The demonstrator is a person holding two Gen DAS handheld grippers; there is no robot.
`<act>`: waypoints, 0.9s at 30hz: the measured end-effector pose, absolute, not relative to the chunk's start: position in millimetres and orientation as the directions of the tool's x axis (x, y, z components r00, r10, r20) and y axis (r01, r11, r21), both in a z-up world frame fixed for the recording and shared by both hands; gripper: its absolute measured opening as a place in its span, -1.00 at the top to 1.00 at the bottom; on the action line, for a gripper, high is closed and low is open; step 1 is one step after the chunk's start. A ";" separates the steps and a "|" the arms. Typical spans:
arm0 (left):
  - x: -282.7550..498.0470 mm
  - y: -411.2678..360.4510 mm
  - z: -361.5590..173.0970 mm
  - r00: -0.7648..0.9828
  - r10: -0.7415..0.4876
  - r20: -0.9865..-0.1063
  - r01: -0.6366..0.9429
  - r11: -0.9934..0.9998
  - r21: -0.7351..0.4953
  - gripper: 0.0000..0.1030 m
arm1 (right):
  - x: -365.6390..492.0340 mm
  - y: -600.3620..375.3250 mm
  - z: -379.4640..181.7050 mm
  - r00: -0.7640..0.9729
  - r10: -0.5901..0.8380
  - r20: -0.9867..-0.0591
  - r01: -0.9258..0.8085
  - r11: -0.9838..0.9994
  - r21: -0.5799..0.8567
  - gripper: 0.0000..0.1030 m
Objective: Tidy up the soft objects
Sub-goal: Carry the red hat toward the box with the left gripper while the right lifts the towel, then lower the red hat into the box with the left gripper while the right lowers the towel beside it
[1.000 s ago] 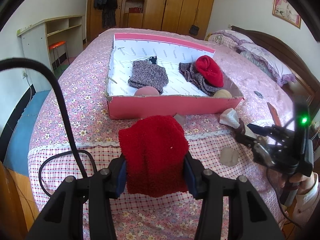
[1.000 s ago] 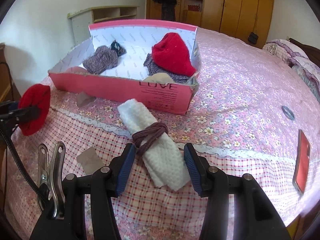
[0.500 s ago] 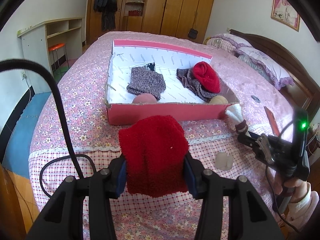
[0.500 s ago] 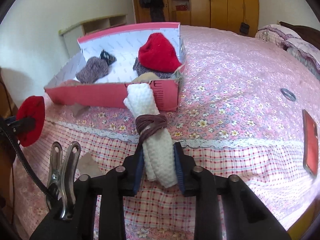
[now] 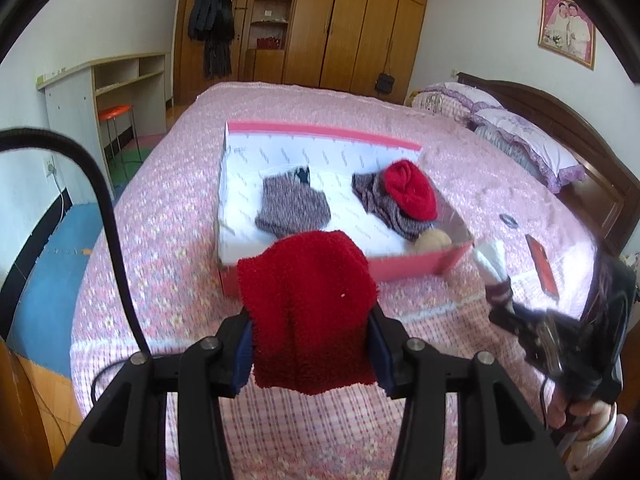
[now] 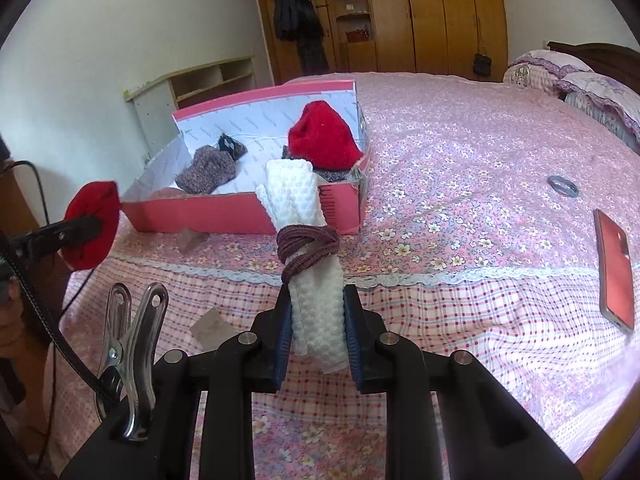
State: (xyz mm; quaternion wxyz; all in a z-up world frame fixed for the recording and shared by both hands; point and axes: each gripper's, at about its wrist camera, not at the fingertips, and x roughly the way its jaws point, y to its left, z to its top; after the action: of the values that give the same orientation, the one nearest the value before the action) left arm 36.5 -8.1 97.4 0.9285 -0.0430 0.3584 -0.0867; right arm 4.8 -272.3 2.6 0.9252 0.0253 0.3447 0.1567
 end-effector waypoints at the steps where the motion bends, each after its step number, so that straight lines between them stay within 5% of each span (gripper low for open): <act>1: 38.9 -7.6 100.1 0.733 -0.189 -0.654 0.130 0.982 -0.139 0.02 | 4.5 -272.1 3.3 0.713 0.309 -0.629 -0.272 0.949 0.158 0.53; 27: 152.5 -18.3 97.6 0.744 -0.079 -0.663 0.053 0.997 -0.060 0.02 | -24.9 -287.4 19.5 0.747 0.285 -0.600 -0.213 0.958 0.189 0.53</act>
State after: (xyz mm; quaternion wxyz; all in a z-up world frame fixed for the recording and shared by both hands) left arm 152.5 -18.3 97.6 0.9337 -0.0185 0.3559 -0.0353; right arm -24.9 -287.4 19.5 0.9331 0.0543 0.3294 0.1335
